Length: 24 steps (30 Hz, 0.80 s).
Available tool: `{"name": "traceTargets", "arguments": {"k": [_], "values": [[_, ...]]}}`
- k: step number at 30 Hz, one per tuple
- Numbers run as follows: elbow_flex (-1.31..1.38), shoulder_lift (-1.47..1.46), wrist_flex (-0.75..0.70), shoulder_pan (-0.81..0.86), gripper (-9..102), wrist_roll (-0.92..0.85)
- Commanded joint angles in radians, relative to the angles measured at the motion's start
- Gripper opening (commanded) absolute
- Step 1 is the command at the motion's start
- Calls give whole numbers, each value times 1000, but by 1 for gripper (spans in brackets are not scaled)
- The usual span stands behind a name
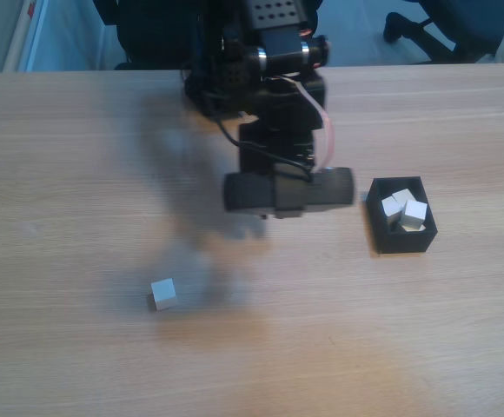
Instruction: Pick blocks and place them in the box.
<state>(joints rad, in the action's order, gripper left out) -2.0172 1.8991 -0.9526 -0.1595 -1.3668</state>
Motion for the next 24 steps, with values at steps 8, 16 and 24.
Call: {"name": "traceTargets", "arguments": {"k": [8,16,24], "values": [[-186,103,356,192,9,-183],[-176,23,508,336,11,-279],[-118,-78,543,430,13,-339]]}}
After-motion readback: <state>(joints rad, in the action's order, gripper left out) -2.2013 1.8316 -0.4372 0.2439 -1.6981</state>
